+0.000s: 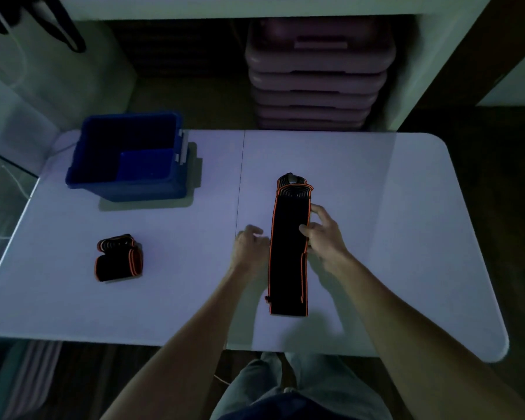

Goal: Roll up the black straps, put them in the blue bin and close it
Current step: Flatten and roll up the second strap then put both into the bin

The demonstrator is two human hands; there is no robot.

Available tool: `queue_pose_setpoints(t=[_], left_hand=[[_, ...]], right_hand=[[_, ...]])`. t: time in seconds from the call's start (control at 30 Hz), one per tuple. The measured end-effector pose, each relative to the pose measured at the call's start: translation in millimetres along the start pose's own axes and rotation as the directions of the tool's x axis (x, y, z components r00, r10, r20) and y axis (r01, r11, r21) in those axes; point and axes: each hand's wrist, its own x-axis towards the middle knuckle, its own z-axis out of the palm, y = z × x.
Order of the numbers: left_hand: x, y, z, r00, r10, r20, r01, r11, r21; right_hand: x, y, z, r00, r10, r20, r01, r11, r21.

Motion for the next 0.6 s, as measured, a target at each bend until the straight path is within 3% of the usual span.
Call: queue_pose_setpoints(t=[0.1,0.2,0.27,0.37,0.6], left_hand=[[29,29,2,0.999,-0.036,0.008,0.036,0.990,-0.140],[58,53,8,0.996,-0.080,0.033,0.083,0.989,-0.119],[75,63,14,0.995,-0.097,0.033,0.098,0.994,-0.050],[91,66,24,0.997,-0.074,-0.016,0.075,0.995,0.072],[112,69,39,0.990,-0.046,-0.136,0.056,0.996,0.070]], right_hand=[[18,-2,-4,1.000,0.004,0.030,-0.006,0.999,0.040],[41,-2,-4,0.999,0.004,0.049,-0.002,0.999,-0.042],[55,-5,-4,1.000,-0.012,0.017,0.015,0.974,-0.224],[72,-10,-10,0.980,-0.160,-0.115,0.076,0.847,-0.525],[102,-15,-13,0.941,-0.326,-0.095,0.238,0.833,-0.499]])
